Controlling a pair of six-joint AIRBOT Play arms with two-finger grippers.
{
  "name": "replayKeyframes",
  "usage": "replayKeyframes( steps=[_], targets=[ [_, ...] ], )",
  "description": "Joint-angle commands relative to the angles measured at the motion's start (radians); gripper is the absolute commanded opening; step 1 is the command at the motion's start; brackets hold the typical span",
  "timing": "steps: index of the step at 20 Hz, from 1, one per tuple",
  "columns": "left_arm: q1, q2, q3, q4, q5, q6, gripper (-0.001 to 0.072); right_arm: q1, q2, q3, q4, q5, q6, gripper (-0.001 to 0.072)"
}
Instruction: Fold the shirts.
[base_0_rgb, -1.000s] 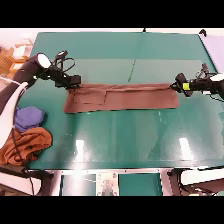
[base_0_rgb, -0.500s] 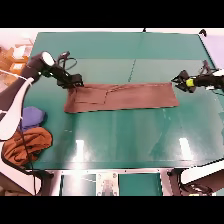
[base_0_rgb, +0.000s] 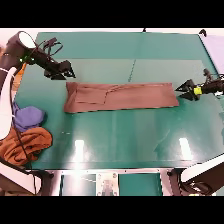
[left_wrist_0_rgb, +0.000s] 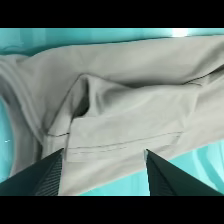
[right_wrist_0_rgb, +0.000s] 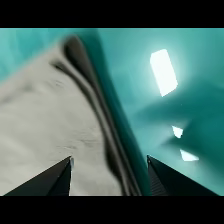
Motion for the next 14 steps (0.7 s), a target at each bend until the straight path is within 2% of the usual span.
replayKeyframes(
  steps=[1, 3, 5, 6, 7, 8, 9, 11, 13, 14],
  targets=[
    [-0.025, 0.002, 0.009, -0.027, 0.041, -0.003, 0.0574, 0.033, -0.096, 0.011, 0.045, 0.032, -0.056, 0.0534],
    [-0.043, 0.002, 0.009, -0.031, 0.062, 0.000, 0.0473, 0.059, -0.123, 0.035, 0.051, 0.031, -0.065, 0.0526],
    [-0.049, 0.002, 0.009, -0.037, 0.080, 0.000, 0.0475, 0.075, -0.134, 0.071, 0.051, 0.031, -0.065, 0.0380],
    [-0.049, 0.001, 0.009, -0.042, 0.083, 0.000, 0.0475, 0.077, -0.134, 0.084, 0.051, 0.032, -0.064, 0.0367],
    [-0.049, 0.001, 0.009, -0.041, 0.083, 0.000, 0.0475, 0.077, -0.134, 0.097, 0.052, 0.039, -0.064, 0.0282],
    [-0.049, 0.001, 0.009, -0.042, 0.082, 0.000, 0.0475, 0.077, -0.134, 0.107, 0.052, 0.050, -0.065, 0.0116],
    [-0.049, 0.001, 0.009, -0.046, 0.082, 0.000, 0.0475, 0.077, -0.133, 0.117, 0.052, 0.067, -0.065, 0.0015],
    [-0.051, -0.001, 0.008, -0.078, 0.089, 0.001, 0.0473, 0.077, -0.129, 0.154, 0.067, 0.134, -0.065, 0.0014],
    [-0.086, -0.007, -0.001, -0.090, 0.151, 0.002, 0.0472, 0.078, -0.104, 0.217, 0.106, 0.206, -0.065, 0.0014],
    [-0.118, -0.019, -0.008, -0.102, 0.187, 0.011, 0.0356, 0.081, -0.083, 0.248, 0.126, 0.222, -0.064, 0.0014]
  ],
)
